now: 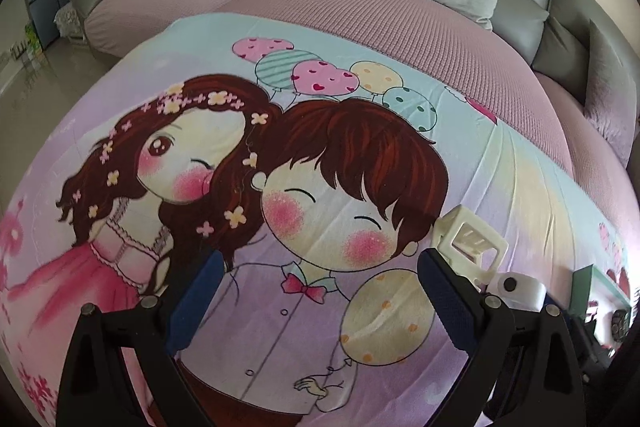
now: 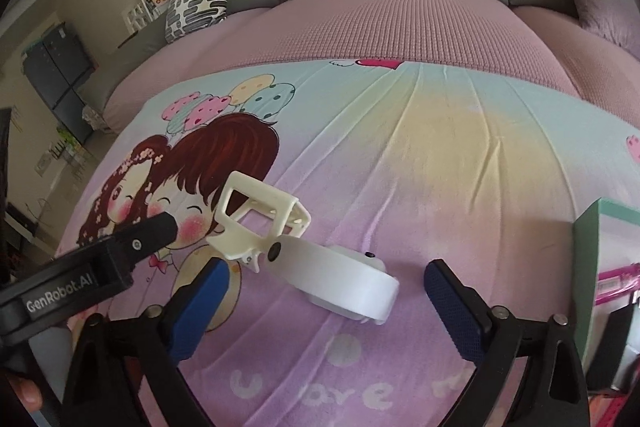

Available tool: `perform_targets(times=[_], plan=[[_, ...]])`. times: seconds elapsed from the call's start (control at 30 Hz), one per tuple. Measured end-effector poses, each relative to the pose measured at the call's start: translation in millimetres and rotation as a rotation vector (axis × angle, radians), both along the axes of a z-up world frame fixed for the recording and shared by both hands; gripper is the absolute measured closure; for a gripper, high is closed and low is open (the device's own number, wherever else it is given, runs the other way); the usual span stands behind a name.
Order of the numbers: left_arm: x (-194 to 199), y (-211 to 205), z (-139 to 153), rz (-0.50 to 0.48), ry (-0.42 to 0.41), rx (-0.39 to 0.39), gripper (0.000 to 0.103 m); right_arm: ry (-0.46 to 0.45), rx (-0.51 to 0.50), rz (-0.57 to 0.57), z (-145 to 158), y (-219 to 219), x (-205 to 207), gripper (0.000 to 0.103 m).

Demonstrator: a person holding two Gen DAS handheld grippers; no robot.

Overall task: Organize rigid objects
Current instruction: 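Move both tools to the white clip and white round charger, then grasp the white round charger with the right tool while left tool grasps the white clip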

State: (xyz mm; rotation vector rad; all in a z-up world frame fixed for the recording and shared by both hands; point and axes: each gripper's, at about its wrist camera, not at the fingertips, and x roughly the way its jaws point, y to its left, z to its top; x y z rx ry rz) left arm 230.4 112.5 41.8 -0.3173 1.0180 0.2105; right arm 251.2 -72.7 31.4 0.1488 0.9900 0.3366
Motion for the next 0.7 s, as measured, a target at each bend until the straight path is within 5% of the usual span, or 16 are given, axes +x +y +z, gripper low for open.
perform_targets(times=[0.27,0.7], plan=[[1.4,-9.7,-1.9,-0.011,-0.005,-0.026,0.006,0.007,0.055,-0.035,-0.2,-12.6,0.3,0.035],[17.8,-40.3,-1.2,-0.131,-0.017,-0.045,0.006,-0.004,0.043,-0.071,9.9,-33.2,-11.4,0.036]])
